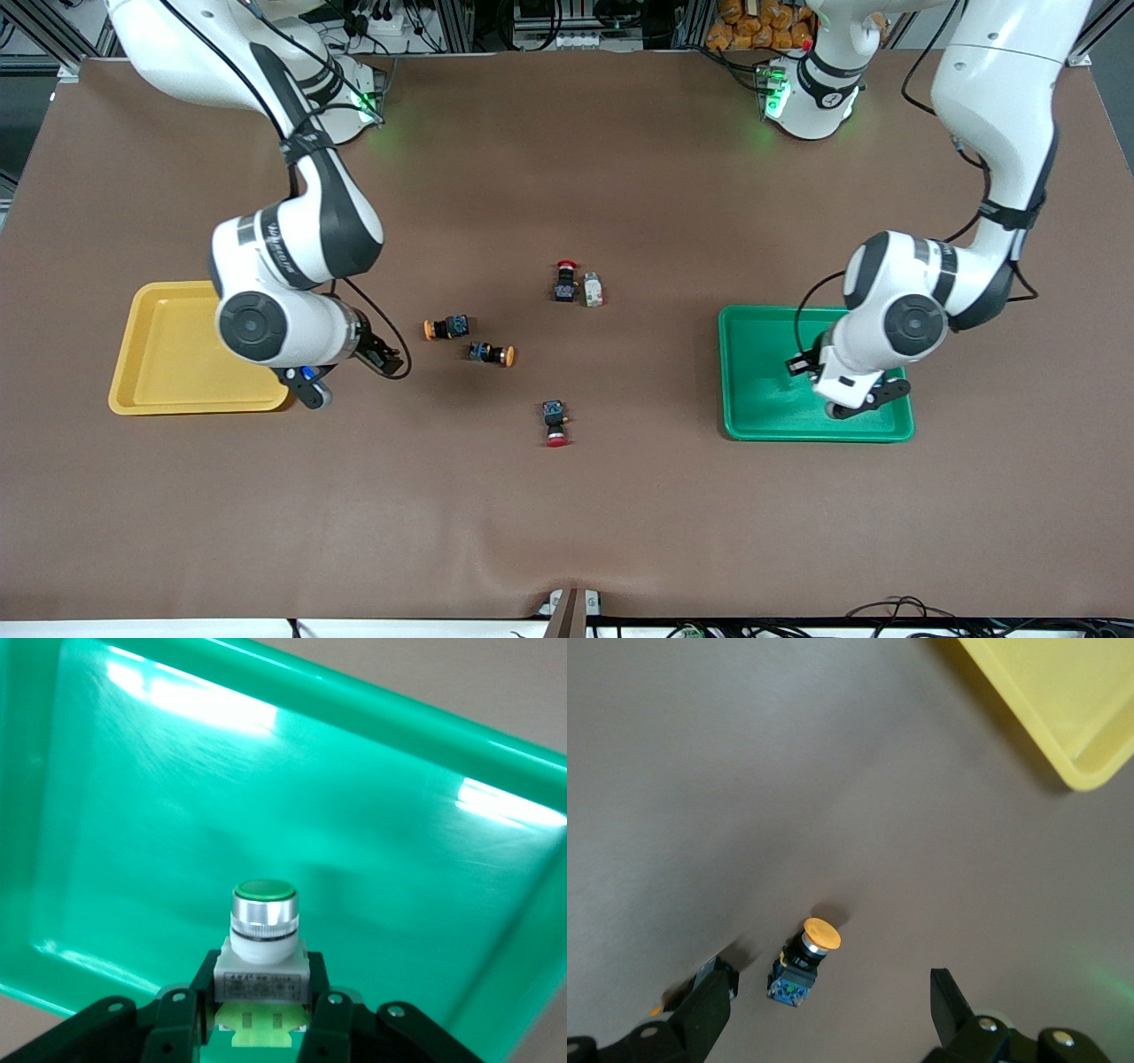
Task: Place green and yellow buttons in trays
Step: 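Carry the green button into the green tray while the right gripper reaches the yellow buttons, then grasp a yellow button with the right gripper while the left gripper grasps a white button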
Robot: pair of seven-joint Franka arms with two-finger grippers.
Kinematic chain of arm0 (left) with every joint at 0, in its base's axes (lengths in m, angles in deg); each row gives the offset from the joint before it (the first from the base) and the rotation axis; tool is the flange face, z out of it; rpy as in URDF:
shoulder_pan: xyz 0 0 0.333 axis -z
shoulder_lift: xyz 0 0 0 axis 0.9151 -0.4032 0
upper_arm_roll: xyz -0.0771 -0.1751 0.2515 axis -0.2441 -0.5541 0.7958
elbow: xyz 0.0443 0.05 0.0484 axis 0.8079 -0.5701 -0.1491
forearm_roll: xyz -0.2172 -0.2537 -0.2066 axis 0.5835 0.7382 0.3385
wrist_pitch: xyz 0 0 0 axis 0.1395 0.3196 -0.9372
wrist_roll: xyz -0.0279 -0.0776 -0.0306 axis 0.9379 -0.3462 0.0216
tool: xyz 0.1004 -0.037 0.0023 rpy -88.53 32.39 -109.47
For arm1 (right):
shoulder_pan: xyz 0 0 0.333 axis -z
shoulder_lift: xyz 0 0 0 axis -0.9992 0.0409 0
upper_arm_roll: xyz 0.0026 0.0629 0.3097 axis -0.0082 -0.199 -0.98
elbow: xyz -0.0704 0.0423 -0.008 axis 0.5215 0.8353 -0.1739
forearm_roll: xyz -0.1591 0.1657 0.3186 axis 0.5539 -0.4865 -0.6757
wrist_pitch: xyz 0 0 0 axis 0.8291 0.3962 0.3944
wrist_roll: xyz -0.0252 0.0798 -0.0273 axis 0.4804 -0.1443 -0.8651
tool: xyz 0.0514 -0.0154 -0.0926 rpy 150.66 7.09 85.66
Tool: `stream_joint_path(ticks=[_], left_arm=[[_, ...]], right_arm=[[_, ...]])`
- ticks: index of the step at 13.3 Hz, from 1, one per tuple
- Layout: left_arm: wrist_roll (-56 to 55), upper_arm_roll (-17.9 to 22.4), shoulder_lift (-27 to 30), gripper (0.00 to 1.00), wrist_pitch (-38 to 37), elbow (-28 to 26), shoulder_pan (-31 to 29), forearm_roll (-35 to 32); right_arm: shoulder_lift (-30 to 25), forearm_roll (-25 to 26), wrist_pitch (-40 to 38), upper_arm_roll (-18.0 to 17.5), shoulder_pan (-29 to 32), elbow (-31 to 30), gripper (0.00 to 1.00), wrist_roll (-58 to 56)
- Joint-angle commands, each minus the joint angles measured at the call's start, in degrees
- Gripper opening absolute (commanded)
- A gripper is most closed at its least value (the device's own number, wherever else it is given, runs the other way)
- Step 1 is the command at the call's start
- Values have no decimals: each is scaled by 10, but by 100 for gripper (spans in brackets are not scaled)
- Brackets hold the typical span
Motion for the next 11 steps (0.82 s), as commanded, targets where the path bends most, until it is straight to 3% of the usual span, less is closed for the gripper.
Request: stream_joint_path(ticks=[1,2,5,8,11], left_arm=[[66,-8,6,43,10,-15,-50,-14],[67,-8,1,99,14,-13,-61,-14],[55,-11,11,100,10,-14,-60,-9],[19,-51,26,100,-13,-11,-61,-2],[-121,-122,22,100,-18,-6,-43,-1]], right_arm=[[-10,-2,36,4,-32,-40,100,88],[-8,-2,72,4,-44,-67,100,110],[-6,-2,226,4,-76,-165,100,155],[5,-2,236,4,-79,-171,100,156],[16,-3,266,4,-91,-190,100,157]])
